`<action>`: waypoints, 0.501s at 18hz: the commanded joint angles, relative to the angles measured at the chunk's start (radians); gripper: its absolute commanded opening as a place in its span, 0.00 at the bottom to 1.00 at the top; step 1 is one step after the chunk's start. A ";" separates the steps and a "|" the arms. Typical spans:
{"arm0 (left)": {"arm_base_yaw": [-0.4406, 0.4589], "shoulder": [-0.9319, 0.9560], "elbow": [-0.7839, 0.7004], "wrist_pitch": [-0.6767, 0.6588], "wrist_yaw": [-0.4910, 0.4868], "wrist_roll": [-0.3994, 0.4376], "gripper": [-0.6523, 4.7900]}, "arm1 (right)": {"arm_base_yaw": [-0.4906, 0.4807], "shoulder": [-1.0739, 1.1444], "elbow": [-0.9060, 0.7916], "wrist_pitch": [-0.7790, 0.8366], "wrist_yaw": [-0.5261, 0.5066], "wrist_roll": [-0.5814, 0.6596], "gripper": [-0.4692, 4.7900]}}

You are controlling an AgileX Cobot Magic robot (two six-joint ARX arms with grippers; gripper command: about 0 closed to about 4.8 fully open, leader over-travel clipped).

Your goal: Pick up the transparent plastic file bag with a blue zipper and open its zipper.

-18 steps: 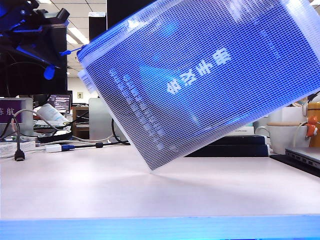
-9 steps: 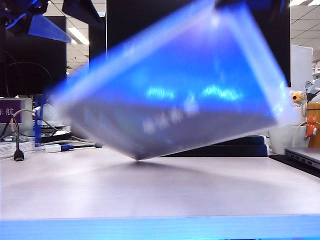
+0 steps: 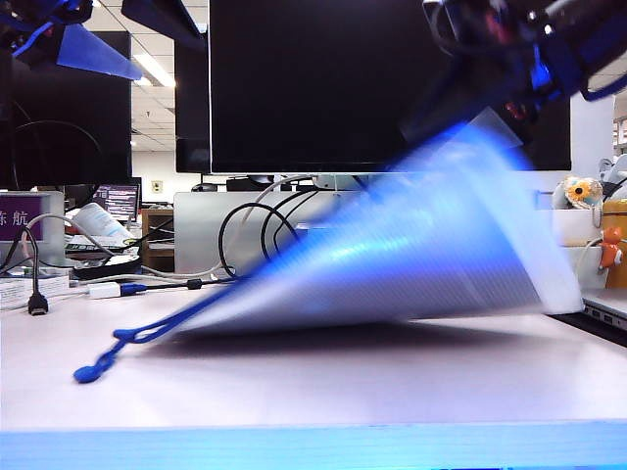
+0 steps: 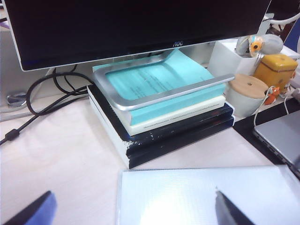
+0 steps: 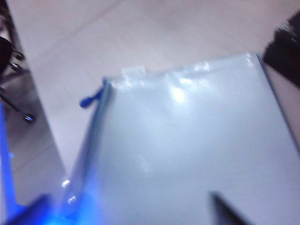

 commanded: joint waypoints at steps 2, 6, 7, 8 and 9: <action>0.000 -0.047 0.005 -0.008 0.078 -0.021 1.00 | -0.056 -0.209 0.015 -0.076 0.004 0.119 1.00; 0.065 -0.278 0.005 -0.479 -0.101 0.032 0.93 | -0.215 -0.608 0.008 -0.315 0.140 0.257 1.00; 0.065 -0.341 0.004 -0.515 -0.153 0.062 0.85 | -0.222 -0.668 -0.001 -0.330 0.214 0.257 1.00; 0.065 -0.410 0.002 -0.521 -0.191 0.074 0.83 | -0.224 -0.743 -0.023 -0.316 0.291 0.257 1.00; 0.065 -0.450 -0.002 -0.520 -0.228 0.080 0.83 | -0.225 -0.779 -0.036 -0.301 0.335 0.261 1.00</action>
